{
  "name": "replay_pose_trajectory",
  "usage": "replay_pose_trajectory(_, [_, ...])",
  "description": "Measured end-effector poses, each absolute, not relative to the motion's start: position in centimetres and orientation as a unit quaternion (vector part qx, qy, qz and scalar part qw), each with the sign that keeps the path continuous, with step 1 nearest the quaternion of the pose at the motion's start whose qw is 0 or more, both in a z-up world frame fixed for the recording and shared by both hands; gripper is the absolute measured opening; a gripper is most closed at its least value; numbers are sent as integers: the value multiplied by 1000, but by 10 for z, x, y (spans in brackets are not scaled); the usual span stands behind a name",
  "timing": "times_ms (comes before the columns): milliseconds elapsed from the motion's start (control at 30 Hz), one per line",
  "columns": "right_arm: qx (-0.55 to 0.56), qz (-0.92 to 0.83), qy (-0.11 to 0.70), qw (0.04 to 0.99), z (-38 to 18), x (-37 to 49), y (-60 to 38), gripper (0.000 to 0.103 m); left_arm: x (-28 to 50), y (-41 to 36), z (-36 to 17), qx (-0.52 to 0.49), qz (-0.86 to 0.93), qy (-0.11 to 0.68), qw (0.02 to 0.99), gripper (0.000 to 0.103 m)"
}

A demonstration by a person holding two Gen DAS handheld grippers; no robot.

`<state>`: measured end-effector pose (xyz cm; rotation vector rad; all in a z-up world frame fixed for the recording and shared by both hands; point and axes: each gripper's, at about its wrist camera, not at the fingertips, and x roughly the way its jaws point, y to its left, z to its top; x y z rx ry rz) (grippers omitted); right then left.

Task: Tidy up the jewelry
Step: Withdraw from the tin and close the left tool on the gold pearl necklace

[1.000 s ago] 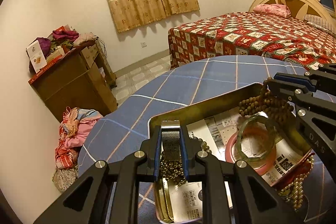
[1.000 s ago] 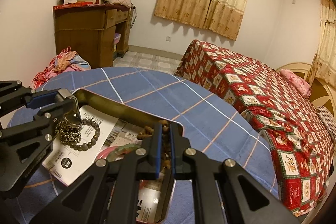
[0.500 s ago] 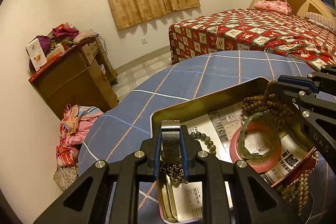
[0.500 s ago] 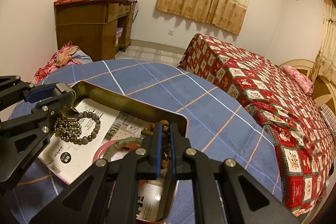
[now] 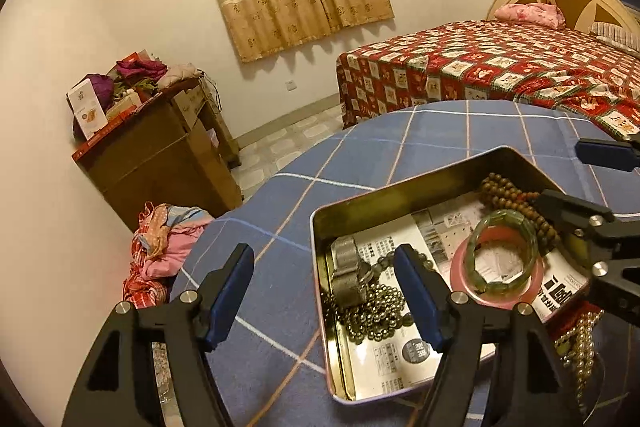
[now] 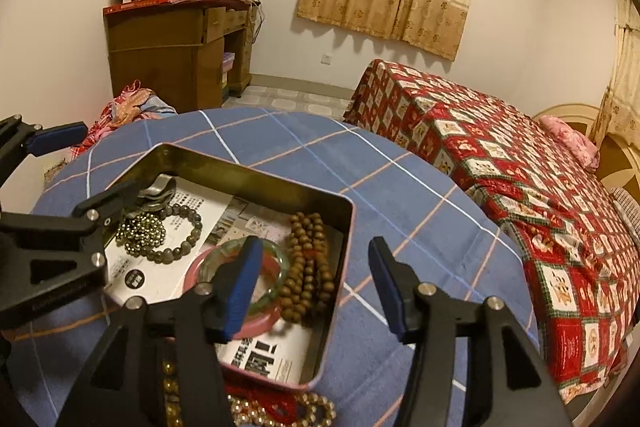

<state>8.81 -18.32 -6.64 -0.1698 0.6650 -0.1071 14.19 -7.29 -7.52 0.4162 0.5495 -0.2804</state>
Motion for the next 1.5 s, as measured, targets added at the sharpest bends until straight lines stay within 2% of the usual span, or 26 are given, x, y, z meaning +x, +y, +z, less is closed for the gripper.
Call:
replay_pose_trajectory(467, [-72, -56, 317, 944, -63, 58, -188, 67, 114, -66, -70, 195, -131, 264, 936, 73])
replay_pose_trajectory(767, [-77, -73, 322, 941, -74, 19, -197, 75, 62, -49, -80, 168, -145, 274, 936, 72])
replay_pose_trajectory(1033, [-77, -85, 349, 930, -101, -7, -206, 75, 31, -68, -100, 172, -191, 298, 919, 72])
replay_pose_trajectory(1333, [-68, -92, 342, 933, -104, -13, -212, 82, 28, -82, -104, 175, -208, 313, 910, 72])
replay_pose_trajectory(1500, [-65, -89, 341, 934, -104, -14, -212, 82, 30, -94, -115, 192, -217, 324, 900, 72])
